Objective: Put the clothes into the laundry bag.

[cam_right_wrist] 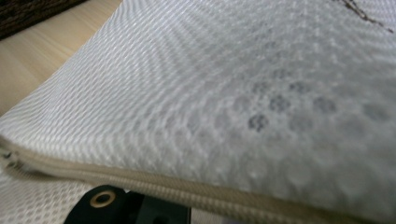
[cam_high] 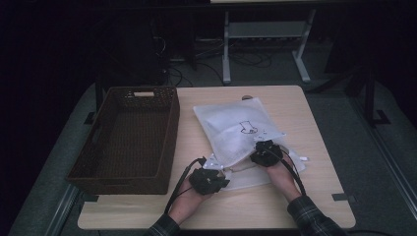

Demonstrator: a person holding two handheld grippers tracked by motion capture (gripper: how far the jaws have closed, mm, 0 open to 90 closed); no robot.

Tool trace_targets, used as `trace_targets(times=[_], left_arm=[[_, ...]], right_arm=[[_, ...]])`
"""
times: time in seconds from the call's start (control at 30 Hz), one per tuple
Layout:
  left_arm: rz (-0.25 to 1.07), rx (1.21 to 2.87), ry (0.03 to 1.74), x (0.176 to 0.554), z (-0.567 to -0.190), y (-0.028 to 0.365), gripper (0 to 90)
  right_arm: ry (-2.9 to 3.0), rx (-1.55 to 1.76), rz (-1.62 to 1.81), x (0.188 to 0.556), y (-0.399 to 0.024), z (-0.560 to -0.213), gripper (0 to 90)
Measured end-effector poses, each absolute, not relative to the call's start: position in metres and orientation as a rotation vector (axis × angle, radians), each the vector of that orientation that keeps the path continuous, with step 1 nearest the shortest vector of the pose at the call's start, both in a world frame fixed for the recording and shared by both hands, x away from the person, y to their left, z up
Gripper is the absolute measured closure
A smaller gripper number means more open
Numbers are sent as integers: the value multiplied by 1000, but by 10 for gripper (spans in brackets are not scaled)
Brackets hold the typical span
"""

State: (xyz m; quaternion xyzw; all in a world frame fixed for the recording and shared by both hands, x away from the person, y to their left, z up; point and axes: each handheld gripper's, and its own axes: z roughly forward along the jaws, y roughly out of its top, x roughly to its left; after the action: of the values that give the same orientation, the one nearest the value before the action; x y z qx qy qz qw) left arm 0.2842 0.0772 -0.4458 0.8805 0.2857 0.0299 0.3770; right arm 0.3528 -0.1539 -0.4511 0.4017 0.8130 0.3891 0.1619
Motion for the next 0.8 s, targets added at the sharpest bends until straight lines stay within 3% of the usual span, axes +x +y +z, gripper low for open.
trace_targets(times=[0.8], left_arm=[[23, 2198, 767, 290, -444, 83, 857]], right_arm=[[2267, 1167, 1051, 396, -138, -465, 753]])
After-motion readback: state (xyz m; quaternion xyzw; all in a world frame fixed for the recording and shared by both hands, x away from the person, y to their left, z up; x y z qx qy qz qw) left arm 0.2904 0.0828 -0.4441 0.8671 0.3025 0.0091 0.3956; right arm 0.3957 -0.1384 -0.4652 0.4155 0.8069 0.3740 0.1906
